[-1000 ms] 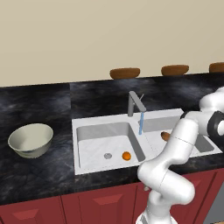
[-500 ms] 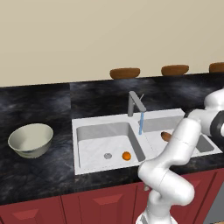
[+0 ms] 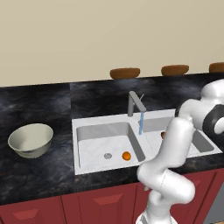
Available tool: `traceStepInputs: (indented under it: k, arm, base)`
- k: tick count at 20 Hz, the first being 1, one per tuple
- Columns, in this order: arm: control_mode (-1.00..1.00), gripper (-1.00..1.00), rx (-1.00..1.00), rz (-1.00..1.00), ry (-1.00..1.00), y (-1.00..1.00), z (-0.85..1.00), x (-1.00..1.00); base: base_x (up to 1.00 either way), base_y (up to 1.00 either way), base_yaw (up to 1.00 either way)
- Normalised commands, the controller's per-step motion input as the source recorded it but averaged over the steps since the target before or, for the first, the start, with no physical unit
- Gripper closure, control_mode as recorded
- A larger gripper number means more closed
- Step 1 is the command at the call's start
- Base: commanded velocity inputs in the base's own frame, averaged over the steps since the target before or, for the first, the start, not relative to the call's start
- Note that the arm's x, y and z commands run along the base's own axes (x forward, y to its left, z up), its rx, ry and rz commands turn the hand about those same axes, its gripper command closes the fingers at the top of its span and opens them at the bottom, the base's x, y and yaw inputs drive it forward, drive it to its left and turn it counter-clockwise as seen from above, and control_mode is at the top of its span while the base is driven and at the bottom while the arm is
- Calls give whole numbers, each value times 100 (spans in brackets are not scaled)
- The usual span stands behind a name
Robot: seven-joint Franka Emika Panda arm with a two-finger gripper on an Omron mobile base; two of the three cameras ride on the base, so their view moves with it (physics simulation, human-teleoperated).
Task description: Pick the potatos from the sink and place them in one bowl. Place the tangerine in the other bowl. Then turn off the sink faucet.
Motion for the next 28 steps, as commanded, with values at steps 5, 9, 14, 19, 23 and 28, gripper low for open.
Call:
traceStepInputs:
  k: [5, 9, 14, 19, 23, 28]
  arm:
    - [-100, -100, -16, 0, 0, 100, 27, -27]
    - [-100, -100, -14, 2, -3, 100, 13, -8]
    - [-100, -100, -13, 9, -2, 100, 3, -4]
    - [-100, -100, -7, 21, 0, 100, 0, 0]
    - [-100, -100, -2, 34, 0, 79, 0, 0]
    - [-100, -100, 0, 49, 1, 22, -2, 4]
  base:
    - [0, 0, 0]
    - [0, 0, 0]
    - [0, 0, 0]
    - [0, 0, 0]
    - [0, 0, 0]
    - [0, 0, 0]
